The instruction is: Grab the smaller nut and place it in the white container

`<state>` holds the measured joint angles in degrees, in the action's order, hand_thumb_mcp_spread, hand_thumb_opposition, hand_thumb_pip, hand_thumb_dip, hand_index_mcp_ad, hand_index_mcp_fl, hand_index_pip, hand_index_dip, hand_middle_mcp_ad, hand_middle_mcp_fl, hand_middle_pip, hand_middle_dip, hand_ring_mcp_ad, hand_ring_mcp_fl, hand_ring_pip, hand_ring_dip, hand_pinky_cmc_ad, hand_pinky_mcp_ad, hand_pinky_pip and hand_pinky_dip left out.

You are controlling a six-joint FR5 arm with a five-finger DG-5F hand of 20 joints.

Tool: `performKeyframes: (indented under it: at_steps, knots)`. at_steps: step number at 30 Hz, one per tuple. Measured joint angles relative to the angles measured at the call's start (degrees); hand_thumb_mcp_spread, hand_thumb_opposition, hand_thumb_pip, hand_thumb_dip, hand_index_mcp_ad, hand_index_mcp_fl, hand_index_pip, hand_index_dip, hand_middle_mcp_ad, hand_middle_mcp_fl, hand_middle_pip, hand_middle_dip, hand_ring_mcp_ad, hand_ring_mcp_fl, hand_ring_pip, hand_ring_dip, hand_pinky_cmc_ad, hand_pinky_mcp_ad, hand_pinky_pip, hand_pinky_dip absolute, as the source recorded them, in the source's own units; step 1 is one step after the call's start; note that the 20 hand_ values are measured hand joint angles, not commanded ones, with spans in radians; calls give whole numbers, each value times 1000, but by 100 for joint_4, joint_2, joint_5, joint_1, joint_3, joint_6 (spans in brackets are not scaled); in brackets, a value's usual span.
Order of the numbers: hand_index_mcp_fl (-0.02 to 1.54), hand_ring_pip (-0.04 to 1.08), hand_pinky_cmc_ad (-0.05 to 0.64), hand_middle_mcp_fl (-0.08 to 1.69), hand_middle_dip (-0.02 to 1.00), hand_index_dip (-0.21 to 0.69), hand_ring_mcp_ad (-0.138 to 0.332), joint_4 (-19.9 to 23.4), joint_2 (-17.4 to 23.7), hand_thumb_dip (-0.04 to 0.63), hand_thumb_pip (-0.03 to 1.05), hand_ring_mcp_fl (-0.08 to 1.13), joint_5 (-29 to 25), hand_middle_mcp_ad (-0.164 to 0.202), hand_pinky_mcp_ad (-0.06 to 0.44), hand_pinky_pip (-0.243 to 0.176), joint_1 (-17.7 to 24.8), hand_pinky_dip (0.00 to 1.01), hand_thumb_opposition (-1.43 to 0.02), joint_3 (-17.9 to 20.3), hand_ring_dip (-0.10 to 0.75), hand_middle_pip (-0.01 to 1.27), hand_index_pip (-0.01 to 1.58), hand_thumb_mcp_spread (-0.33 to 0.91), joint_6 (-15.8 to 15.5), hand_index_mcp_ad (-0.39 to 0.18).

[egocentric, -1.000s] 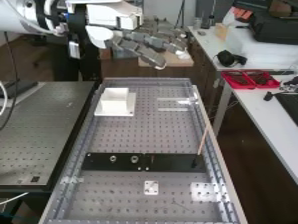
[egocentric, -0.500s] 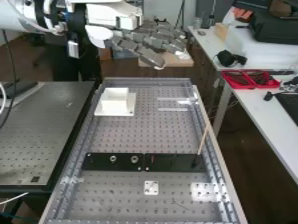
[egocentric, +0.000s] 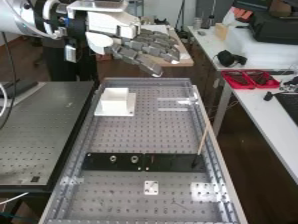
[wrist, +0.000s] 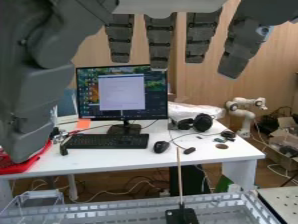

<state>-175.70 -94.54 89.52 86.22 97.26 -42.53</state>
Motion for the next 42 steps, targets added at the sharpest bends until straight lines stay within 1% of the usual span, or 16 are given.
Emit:
performKeyframes:
  at_steps: [3, 4, 12, 23, 40, 42]
  knots:
    - [56, 91, 415, 3, 298, 216, 173, 8, 4, 108, 447, 0, 123, 70, 314, -117, -35, 321, -764, 4, 119, 145, 115, 208, -30, -136]
    - [56, 91, 415, 3, 298, 216, 169, 11, 7, 108, 447, -2, 150, 65, 314, -117, -44, 321, -764, 6, 119, 145, 115, 208, -34, -138]
    - [52, 91, 415, 3, 298, 216, 169, 113, 69, 108, 447, 0, 309, 70, 314, -117, -139, 323, -764, 72, 119, 145, 115, 208, -53, -136]
    - [51, 91, 415, 0, 298, 216, 169, 386, 207, 108, 449, 0, 375, 70, 314, -117, -189, 323, -764, 245, 119, 145, 103, 208, 27, -136]
    - [51, 94, 412, 0, 298, 216, 169, 547, 267, 108, 449, 0, 462, 70, 314, -117, -220, 323, -764, 363, 119, 145, 101, 208, 76, -136]
    - [51, 91, 429, 0, 298, 216, 169, 561, 267, 108, 449, -2, 464, 70, 314, -117, -221, 323, -764, 378, 119, 145, 105, 211, 83, -138]
